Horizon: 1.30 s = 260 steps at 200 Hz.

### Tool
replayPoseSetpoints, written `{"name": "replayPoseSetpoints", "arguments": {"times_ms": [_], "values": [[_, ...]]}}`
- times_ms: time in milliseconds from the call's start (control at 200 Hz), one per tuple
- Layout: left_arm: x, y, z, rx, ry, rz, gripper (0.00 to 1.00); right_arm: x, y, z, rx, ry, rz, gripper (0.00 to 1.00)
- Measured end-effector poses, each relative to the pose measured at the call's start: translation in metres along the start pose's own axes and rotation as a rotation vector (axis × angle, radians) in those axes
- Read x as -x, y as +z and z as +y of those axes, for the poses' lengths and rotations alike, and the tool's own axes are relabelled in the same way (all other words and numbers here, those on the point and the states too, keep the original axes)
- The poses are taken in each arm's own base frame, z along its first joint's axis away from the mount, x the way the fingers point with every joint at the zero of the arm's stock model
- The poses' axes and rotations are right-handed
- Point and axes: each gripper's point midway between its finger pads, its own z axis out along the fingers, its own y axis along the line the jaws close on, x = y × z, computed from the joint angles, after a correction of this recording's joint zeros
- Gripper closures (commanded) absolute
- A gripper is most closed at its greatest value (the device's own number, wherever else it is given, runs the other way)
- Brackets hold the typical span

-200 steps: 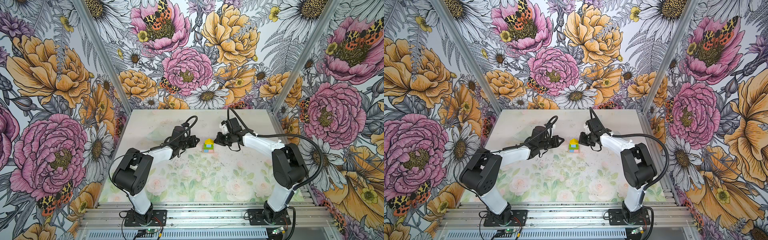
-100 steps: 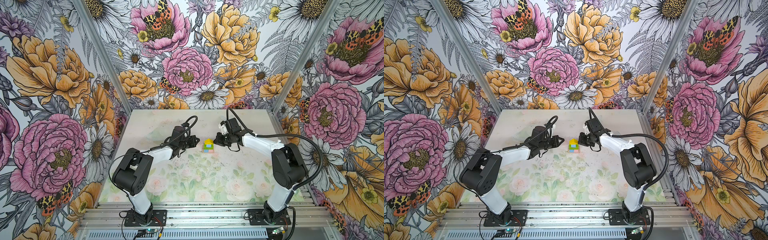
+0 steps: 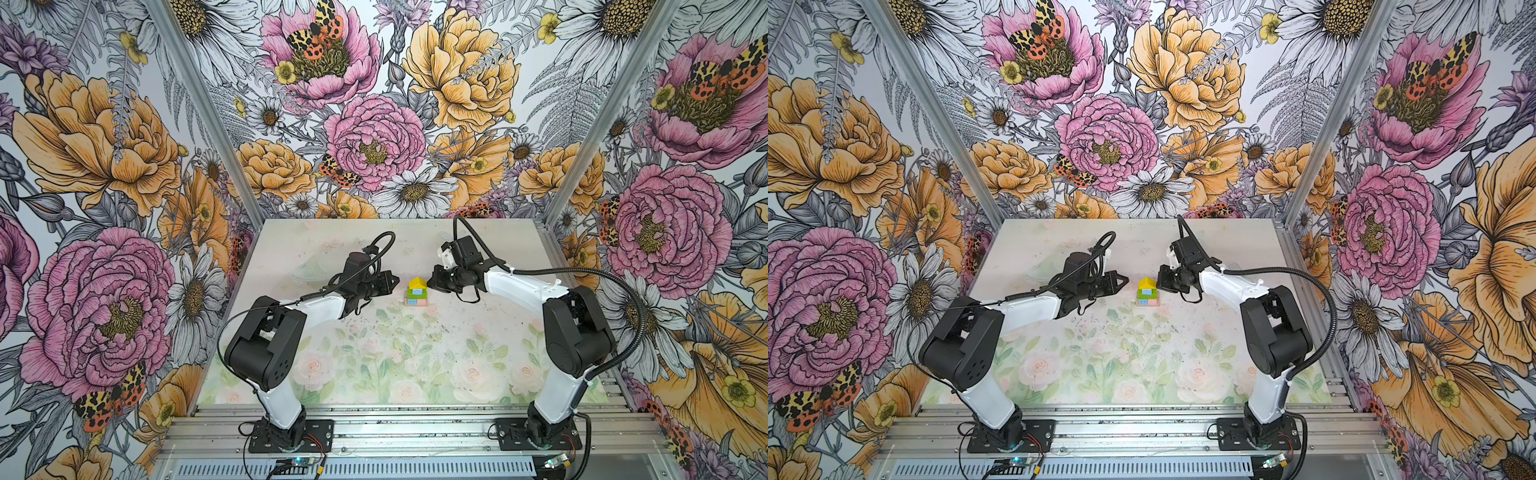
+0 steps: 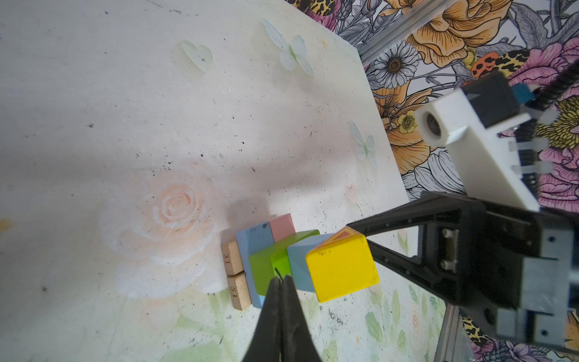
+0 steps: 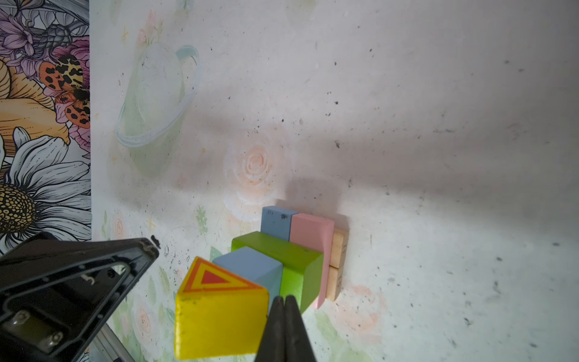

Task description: Build the wood block tower

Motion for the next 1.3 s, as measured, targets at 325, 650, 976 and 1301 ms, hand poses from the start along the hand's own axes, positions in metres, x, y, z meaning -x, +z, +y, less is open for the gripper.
{"name": "replayPoseSetpoints", "arguments": {"times_ms": [325,650,976,1301], "values": [[0.000,0.000,0.000,0.000,0.001,0.000,1.00,-0.014,-0.006,-0.015,-0.050,0.034,-0.007,1.00],[0.008,-0.015,-0.008,-0.009,0.032,-0.035,1.00,-0.037,-0.035,-0.008,-0.034,0.043,-0.081,1.00],[0.005,-0.020,-0.005,-0.002,0.029,-0.035,1.00,-0.063,-0.015,-0.016,0.056,0.139,-0.108,1.00],[0.010,-0.026,-0.006,-0.005,0.031,-0.053,1.00,-0.044,-0.016,0.006,0.211,0.177,-0.204,1.00]]}}
